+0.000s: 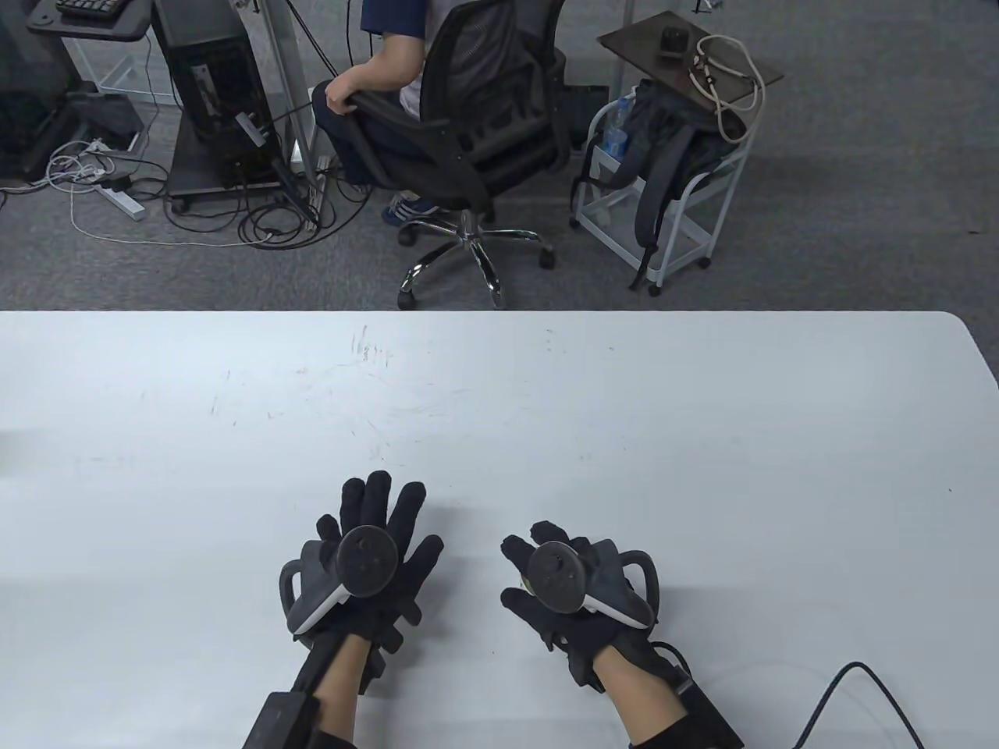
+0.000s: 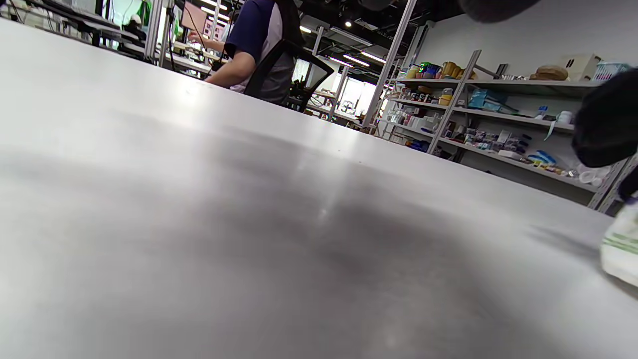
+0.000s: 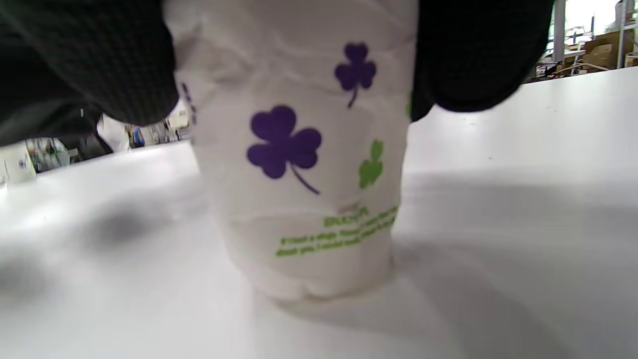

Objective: Squeeze empty paper cup to crush flat

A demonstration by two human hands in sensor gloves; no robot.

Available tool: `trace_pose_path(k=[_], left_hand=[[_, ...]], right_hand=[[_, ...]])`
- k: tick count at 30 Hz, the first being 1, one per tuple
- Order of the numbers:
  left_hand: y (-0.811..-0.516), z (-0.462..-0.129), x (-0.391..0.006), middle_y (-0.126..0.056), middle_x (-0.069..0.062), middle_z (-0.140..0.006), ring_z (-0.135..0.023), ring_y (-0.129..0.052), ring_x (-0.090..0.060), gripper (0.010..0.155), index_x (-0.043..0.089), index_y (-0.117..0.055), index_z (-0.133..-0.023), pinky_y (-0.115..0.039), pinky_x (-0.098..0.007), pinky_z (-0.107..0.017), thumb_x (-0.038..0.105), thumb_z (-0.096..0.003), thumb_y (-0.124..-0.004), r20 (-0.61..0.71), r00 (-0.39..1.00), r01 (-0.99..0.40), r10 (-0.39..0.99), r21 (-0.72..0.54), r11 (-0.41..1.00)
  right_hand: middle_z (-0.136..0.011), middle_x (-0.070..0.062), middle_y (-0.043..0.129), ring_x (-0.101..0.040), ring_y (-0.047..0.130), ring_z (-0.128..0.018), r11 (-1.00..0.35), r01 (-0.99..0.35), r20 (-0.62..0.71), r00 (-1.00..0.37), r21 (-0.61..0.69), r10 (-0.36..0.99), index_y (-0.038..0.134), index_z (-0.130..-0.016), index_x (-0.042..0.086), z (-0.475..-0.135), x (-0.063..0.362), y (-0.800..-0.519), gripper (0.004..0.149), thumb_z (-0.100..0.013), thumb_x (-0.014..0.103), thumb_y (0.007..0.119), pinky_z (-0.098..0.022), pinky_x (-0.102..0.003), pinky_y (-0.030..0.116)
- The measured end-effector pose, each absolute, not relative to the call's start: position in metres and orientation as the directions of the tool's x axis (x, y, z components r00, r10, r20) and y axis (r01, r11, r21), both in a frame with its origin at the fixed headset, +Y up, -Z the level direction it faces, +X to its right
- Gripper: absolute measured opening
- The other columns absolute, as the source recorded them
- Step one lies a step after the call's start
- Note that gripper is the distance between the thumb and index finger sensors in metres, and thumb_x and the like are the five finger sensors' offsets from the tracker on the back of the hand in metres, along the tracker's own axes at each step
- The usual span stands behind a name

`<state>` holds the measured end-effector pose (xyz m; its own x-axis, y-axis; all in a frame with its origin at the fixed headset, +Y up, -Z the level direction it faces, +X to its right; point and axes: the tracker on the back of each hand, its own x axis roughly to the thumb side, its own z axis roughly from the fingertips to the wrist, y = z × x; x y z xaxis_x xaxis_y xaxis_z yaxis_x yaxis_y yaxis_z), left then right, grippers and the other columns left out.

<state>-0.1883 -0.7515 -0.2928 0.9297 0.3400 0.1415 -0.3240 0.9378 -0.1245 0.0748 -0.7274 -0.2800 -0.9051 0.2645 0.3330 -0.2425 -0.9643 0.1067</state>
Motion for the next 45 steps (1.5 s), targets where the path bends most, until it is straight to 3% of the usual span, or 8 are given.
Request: trace_pose_path(k=[8,16,22,26,31,36,40,45], left_hand=[[-0.756,-0.29,-0.172,-0.013,-0.008,-0.126,-0.114,-0.009,-0.036,0.076,0.037,-0.023,-0.121,-0.033,-0.07,-0.075,0.073,-0.0592,-0.05,0.14,0.754,-0.609,0.642,-0.217,0.763],[-0.757,-0.281,-0.142,0.003,-0.007,-0.124,-0.114,0.0,-0.035,0.082,0.035,0.0,-0.118,-0.033,-0.066,-0.08,0.077,-0.0592,-0.037,0.114,0.412,-0.814,0.904,-0.399,0.421],[-0.764,-0.279,-0.122,0.023,0.0,-0.119,-0.109,0.019,-0.031,0.084,0.037,0.021,-0.109,-0.023,-0.066,-0.083,0.079,-0.0579,-0.031,0.044,0.104,-0.781,0.994,-0.616,0.109],[-0.761,-0.273,-0.11,0.034,0.007,-0.113,-0.103,0.032,-0.025,0.083,0.038,0.028,-0.103,-0.004,-0.068,-0.075,0.081,-0.054,-0.023,0.102,0.134,-0.733,0.986,-0.659,0.168],[-0.752,-0.271,-0.11,0.041,0.011,-0.107,-0.095,0.042,-0.024,0.082,0.042,0.033,-0.098,0.005,-0.071,-0.07,0.083,-0.0502,-0.019,0.153,0.071,-0.706,0.986,-0.69,0.158],[-0.757,-0.276,-0.114,0.032,0.005,-0.114,-0.099,0.033,-0.032,0.081,0.039,0.029,-0.101,-0.007,-0.076,-0.072,0.081,-0.0487,-0.017,0.129,0.186,-0.716,0.974,-0.661,0.224],[-0.758,-0.283,-0.129,0.014,-0.001,-0.123,-0.107,0.018,-0.035,0.08,0.04,0.009,-0.114,-0.019,-0.075,-0.074,0.078,-0.0541,-0.028,0.154,0.376,-0.741,0.914,-0.543,0.396],[-0.753,-0.288,-0.145,-0.002,-0.004,-0.127,-0.111,0.005,-0.036,0.078,0.038,-0.011,-0.121,-0.027,-0.074,-0.074,0.075,-0.0585,-0.039,0.232,0.698,-0.583,0.677,-0.364,0.726]], right_hand=[[-0.106,-0.012,0.063,-0.038,0.084,-0.077,-0.734,-0.678,0.215,-0.714,0.02,0.666,0.059,-0.103,0.03,-0.285,0.099,-0.727,0.066,-0.046,0.061,0.072,-0.045,-0.046,0.081],[-0.108,-0.014,0.055,-0.041,0.077,-0.082,-0.181,-0.98,0.026,-0.18,0.087,0.983,0.052,-0.105,0.027,-0.284,0.095,-0.751,0.067,-0.048,0.06,0.066,-0.047,-0.047,0.078],[-0.115,-0.013,0.03,-0.049,0.044,-0.099,0.016,-0.954,-0.035,0.005,0.298,0.999,0.027,-0.108,0.025,-0.279,0.063,-0.762,0.073,-0.049,0.06,0.053,-0.061,-0.058,0.063],[-0.115,-0.006,-0.001,-0.048,-0.001,-0.099,0.144,-0.851,-0.07,0.126,0.504,0.99,-0.001,-0.103,0.033,-0.271,0.036,-0.764,0.078,-0.047,0.067,0.039,-0.069,-0.069,0.029],[-0.109,-0.002,-0.014,-0.044,-0.006,-0.099,0.274,-0.754,-0.121,0.253,0.597,0.96,-0.008,-0.098,0.041,-0.268,0.026,-0.757,0.074,-0.049,0.065,0.042,-0.064,-0.066,0.008],[-0.115,-0.013,0.001,-0.054,0.029,-0.103,0.133,-0.836,-0.117,0.083,0.533,0.99,0.0,-0.104,0.037,-0.274,0.04,-0.758,0.073,-0.05,0.062,0.043,-0.069,-0.066,0.035],[-0.114,-0.021,0.038,-0.05,0.066,-0.088,-0.193,-0.93,0.028,-0.194,0.312,0.981,0.034,-0.109,0.033,-0.284,0.061,-0.754,0.069,-0.05,0.057,0.06,-0.058,-0.057,0.068],[-0.115,-0.017,0.036,-0.048,0.064,-0.091,-0.848,-0.52,0.25,-0.812,0.102,0.528,0.034,-0.109,0.035,-0.288,0.066,-0.742,0.072,-0.049,0.058,0.067,-0.059,-0.055,0.068]])
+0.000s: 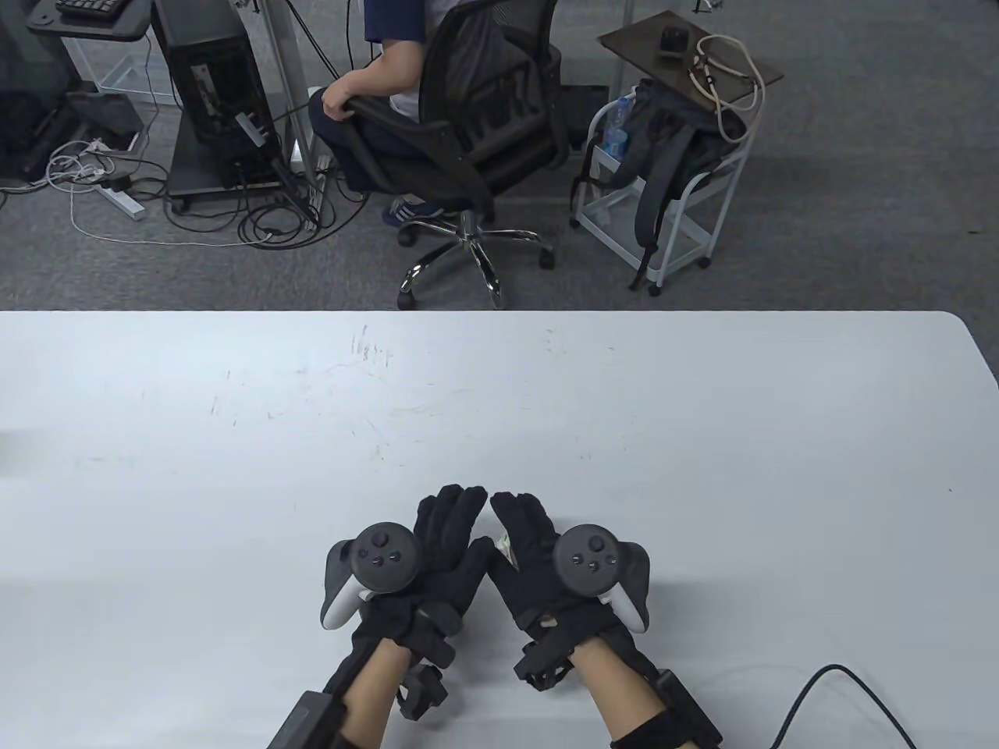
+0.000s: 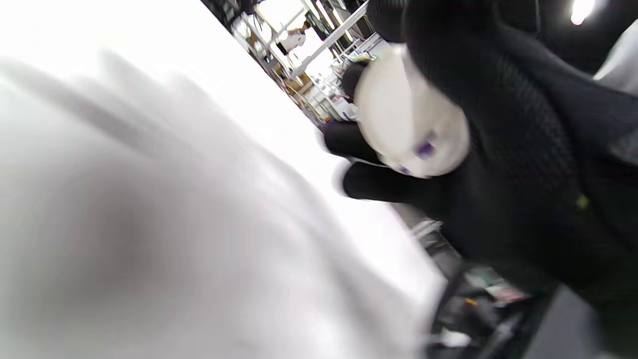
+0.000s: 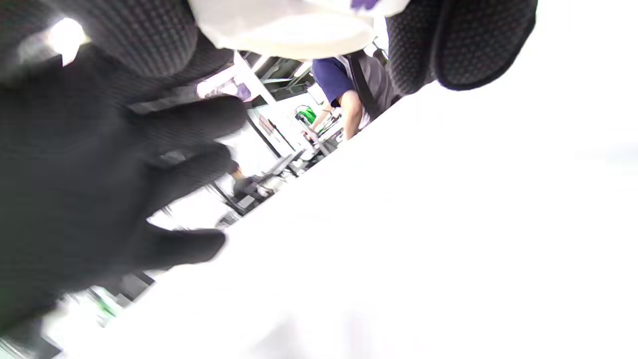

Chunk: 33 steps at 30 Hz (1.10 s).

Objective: Squeeze empty paper cup to crush flat

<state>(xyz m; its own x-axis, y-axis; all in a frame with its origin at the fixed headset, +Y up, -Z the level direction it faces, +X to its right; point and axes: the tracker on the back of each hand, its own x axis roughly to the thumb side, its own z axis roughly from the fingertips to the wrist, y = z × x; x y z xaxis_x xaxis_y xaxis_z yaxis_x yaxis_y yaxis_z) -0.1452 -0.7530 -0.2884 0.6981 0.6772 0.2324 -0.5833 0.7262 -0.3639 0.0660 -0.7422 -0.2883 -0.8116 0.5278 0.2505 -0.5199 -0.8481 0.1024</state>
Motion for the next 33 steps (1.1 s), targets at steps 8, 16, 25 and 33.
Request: trace_pose_path(k=[8,16,25,33], left_hand=[[-0.755,-0.294,-0.164,-0.009,-0.006,-0.127,-0.112,-0.001,-0.037,0.077,0.037,-0.019,-0.121,-0.029,-0.075,-0.073,0.073,-0.0591,-0.045,0.195,0.88,-0.383,0.434,-0.25,0.889],[-0.753,-0.296,-0.171,-0.01,-0.005,-0.127,-0.112,-0.001,-0.036,0.076,0.037,-0.021,-0.121,-0.029,-0.075,-0.073,0.073,-0.0591,-0.046,0.183,0.923,-0.298,0.338,-0.215,0.93],[-0.739,-0.294,-0.193,-0.013,-0.002,-0.127,-0.112,-0.003,-0.034,0.079,0.037,-0.028,-0.122,-0.029,-0.074,-0.073,0.076,-0.0575,-0.053,0.103,0.946,-0.297,0.306,-0.099,0.95],[-0.741,-0.295,-0.212,-0.008,0.0,-0.126,-0.111,0.0,-0.034,0.081,0.038,-0.026,-0.122,-0.028,-0.074,-0.073,0.077,-0.0571,-0.054,0.021,0.965,-0.259,0.262,-0.078,0.963]], right_hand=[[-0.116,-0.014,0.033,-0.049,0.06,-0.095,-0.979,-0.085,0.295,-0.946,0.185,0.138,0.035,-0.108,0.037,-0.292,0.056,-0.768,0.077,-0.046,0.056,0.077,-0.062,-0.059,0.064],[-0.118,-0.01,0.029,-0.053,0.038,-0.102,-0.966,-0.193,0.283,-0.929,0.174,0.236,0.033,-0.109,0.037,-0.293,0.071,-0.754,0.087,-0.04,0.072,0.073,-0.067,-0.066,0.052],[-0.118,-0.009,0.034,-0.047,0.025,-0.104,-0.965,-0.249,0.142,-0.962,-0.084,0.235,0.043,-0.109,0.033,-0.296,0.131,-0.718,0.081,-0.042,0.067,0.073,-0.069,-0.068,0.038],[-0.118,-0.009,0.032,-0.046,0.019,-0.103,-0.967,-0.248,0.029,-0.969,-0.055,0.246,0.041,-0.109,0.032,-0.306,0.158,-0.734,0.081,-0.043,0.067,0.072,-0.068,-0.07,0.033]])
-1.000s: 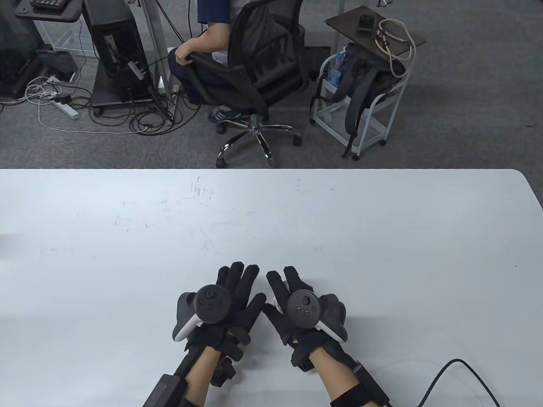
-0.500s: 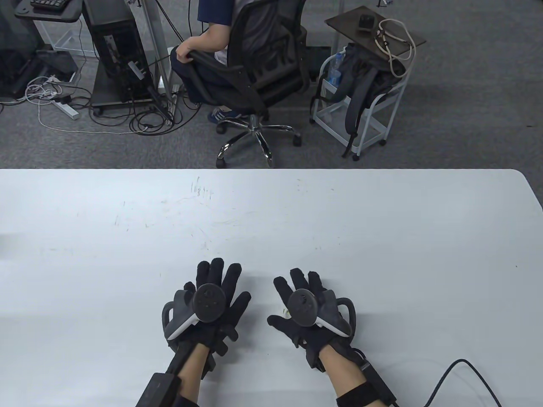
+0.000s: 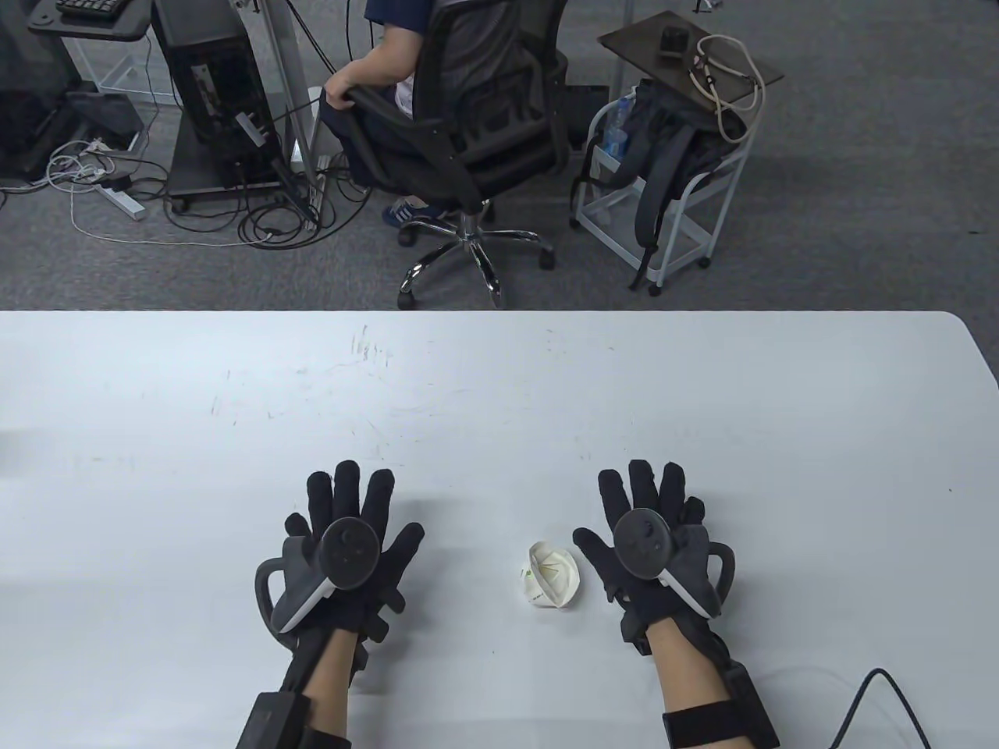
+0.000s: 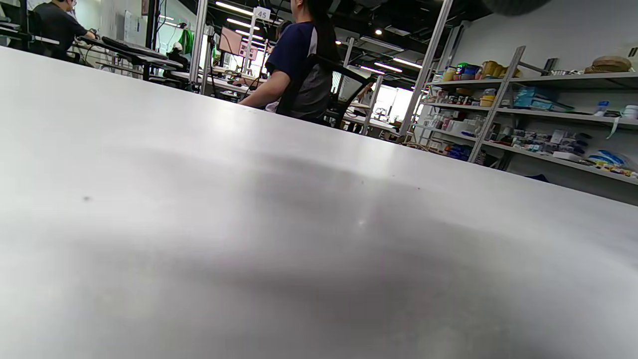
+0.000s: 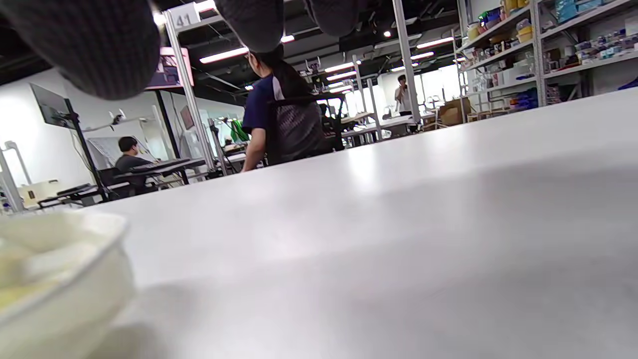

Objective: Squeeze empty paper cup to crush flat

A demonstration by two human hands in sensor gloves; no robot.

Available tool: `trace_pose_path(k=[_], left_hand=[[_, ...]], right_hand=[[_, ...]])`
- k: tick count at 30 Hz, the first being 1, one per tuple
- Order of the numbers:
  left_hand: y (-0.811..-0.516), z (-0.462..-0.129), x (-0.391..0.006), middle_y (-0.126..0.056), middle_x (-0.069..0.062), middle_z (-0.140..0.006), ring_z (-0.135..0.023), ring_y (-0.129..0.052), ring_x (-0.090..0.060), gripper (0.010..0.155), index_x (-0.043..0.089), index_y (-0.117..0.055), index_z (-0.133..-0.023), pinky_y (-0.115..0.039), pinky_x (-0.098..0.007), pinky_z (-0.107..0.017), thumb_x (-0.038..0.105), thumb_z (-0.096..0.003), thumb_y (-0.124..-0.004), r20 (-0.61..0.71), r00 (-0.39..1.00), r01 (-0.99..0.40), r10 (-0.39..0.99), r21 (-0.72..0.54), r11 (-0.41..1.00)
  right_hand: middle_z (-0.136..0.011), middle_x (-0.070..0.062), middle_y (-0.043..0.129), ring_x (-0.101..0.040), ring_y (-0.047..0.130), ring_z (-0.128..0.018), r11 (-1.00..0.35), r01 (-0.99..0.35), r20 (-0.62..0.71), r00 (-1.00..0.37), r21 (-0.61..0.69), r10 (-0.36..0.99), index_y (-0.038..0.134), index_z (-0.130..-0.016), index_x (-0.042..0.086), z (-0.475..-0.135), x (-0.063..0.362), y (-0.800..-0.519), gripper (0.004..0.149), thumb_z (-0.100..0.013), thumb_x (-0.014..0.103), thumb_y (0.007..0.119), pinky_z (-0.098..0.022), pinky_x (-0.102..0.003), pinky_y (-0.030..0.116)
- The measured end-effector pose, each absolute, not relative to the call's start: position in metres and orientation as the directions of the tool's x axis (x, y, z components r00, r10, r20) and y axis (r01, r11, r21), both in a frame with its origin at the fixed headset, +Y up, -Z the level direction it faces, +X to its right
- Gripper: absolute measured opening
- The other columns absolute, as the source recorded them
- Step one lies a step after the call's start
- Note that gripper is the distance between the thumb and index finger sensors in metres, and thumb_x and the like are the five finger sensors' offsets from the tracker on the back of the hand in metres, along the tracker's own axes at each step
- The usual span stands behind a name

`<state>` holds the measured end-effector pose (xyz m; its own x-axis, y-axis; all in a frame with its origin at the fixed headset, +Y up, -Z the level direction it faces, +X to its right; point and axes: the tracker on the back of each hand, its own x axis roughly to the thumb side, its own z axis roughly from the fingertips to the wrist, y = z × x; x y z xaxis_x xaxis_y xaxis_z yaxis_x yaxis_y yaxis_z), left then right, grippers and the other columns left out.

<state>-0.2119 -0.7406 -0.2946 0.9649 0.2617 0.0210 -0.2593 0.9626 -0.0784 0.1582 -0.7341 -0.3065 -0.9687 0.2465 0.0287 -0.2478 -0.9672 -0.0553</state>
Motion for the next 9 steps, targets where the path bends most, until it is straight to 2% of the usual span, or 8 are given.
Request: trace_pose_path(k=[9], left_hand=[[-0.7485,-0.2977,-0.2138,-0.007,0.0,-0.126,-0.111,0.001,-0.034,0.081,0.039,-0.025,-0.122,-0.027,-0.074,-0.073,0.078,-0.0571,-0.053,0.004,0.974,-0.225,0.227,-0.114,0.968]], right_hand=[[-0.118,-0.009,0.031,-0.046,0.019,-0.103,-0.963,-0.269,0.007,-0.963,-0.026,0.269,0.041,-0.109,0.032,-0.311,0.1613,-0.7425,0.08,-0.044,0.066,0.071,-0.068,-0.07,0.032]])
